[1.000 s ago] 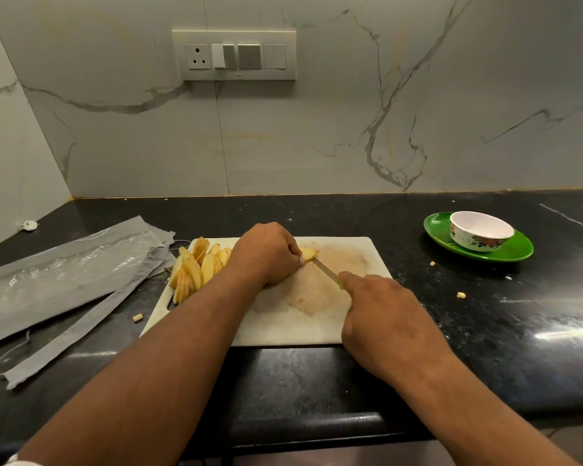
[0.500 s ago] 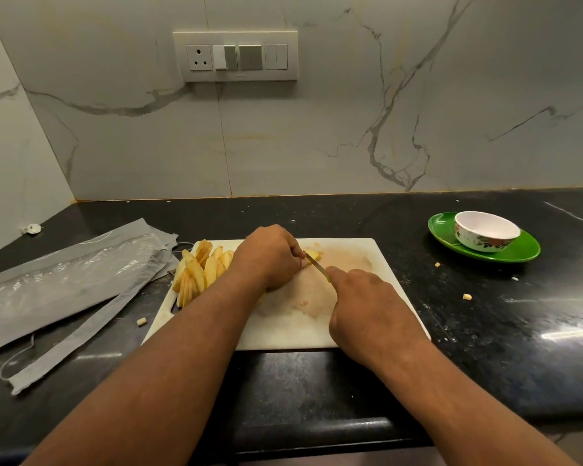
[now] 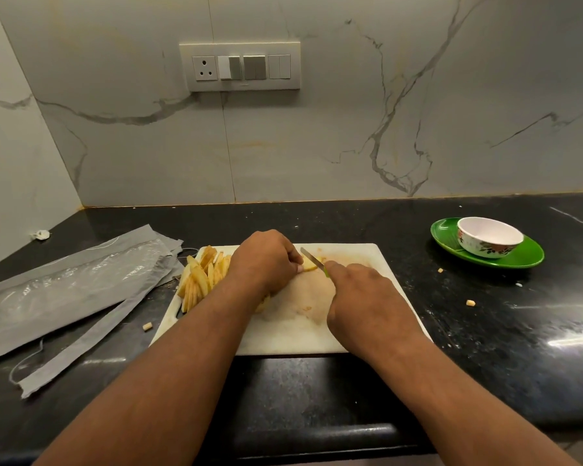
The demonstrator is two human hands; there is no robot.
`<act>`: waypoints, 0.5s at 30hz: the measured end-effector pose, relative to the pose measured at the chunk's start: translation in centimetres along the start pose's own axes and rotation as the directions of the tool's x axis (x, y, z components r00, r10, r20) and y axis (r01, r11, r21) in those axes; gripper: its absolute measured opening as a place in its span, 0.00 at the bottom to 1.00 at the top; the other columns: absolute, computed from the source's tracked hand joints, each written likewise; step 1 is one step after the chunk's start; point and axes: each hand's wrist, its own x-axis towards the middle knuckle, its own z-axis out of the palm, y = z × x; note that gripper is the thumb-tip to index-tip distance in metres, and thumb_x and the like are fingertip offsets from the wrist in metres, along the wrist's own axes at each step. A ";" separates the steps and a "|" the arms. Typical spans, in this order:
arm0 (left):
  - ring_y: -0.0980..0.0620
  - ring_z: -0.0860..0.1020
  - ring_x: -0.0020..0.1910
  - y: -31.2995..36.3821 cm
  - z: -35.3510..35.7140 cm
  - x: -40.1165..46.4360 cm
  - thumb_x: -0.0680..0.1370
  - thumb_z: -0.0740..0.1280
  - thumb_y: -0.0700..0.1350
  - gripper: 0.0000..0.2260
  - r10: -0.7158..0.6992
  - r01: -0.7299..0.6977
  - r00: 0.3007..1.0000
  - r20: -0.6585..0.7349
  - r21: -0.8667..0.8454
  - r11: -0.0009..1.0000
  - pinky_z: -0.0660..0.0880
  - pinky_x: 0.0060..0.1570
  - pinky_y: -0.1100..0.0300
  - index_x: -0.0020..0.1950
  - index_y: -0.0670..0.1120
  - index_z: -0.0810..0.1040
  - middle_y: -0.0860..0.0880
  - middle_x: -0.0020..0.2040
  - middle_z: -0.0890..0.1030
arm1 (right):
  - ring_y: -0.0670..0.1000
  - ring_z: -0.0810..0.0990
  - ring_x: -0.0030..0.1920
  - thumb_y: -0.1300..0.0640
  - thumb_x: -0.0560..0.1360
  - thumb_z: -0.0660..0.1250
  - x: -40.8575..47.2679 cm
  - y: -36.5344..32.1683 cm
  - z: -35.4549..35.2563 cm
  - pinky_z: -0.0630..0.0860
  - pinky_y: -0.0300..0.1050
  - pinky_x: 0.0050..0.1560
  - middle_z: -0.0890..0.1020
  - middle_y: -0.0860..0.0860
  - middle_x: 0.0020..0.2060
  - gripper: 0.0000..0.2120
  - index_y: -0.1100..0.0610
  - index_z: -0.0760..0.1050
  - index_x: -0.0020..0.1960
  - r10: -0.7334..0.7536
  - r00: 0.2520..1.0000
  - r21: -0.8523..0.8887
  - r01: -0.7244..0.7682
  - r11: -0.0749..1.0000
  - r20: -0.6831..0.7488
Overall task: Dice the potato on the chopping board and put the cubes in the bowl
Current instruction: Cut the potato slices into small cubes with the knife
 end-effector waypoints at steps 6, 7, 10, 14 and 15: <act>0.56 0.79 0.47 -0.2 0.0 0.1 0.79 0.74 0.50 0.06 0.013 -0.013 1.000 -0.013 0.000 1.000 0.76 0.50 0.60 0.54 0.53 0.88 0.55 0.52 0.86 | 0.54 0.76 0.55 0.60 0.77 0.55 0.5 0.3 1.4 0.75 0.48 0.54 0.77 0.52 0.58 0.25 0.49 0.66 0.73 -0.026 0.999 0.011 0.026 1.000 0.028; 0.56 0.79 0.46 -0.2 0.0 0.1 0.79 0.74 0.50 0.06 0.009 -0.009 1.000 -0.012 -0.006 1.000 0.76 0.50 0.60 0.54 0.54 0.88 0.55 0.51 0.86 | 0.54 0.76 0.55 0.61 0.77 0.55 0.2 0.5 1.4 0.75 0.48 0.54 0.77 0.52 0.58 0.26 0.48 0.65 0.73 -0.029 0.999 0.008 0.029 1.000 0.032; 0.56 0.79 0.45 -0.1 0.1 0.1 0.79 0.74 0.50 0.05 0.001 -0.001 1.000 -0.016 -0.010 1.000 0.80 0.51 0.57 0.53 0.54 0.88 0.56 0.49 0.86 | 0.55 0.76 0.56 0.61 0.76 0.55 -1.0 1.2 1.1 0.73 0.48 0.56 0.77 0.52 0.58 0.27 0.49 0.64 0.74 -0.026 0.999 -0.015 0.026 1.000 0.034; 0.57 0.79 0.45 -0.1 -0.1 0.0 0.79 0.74 0.50 0.04 0.009 -0.009 1.000 -0.011 0.011 1.000 0.80 0.51 0.57 0.51 0.56 0.88 0.56 0.49 0.86 | 0.53 0.75 0.58 0.61 0.77 0.54 -2.2 1.8 0.4 0.71 0.45 0.56 0.76 0.50 0.59 0.28 0.48 0.61 0.76 -0.005 1.000 0.008 0.004 1.000 0.027; 0.57 0.79 0.46 -0.1 -0.1 -0.2 0.79 0.73 0.50 0.04 0.016 -0.016 1.000 -0.009 0.012 1.000 0.80 0.51 0.57 0.51 0.56 0.88 0.56 0.51 0.86 | 0.52 0.75 0.58 0.60 0.77 0.54 -2.2 1.8 0.4 0.71 0.44 0.55 0.76 0.50 0.60 0.28 0.48 0.60 0.77 0.008 0.999 0.017 -0.009 1.000 0.033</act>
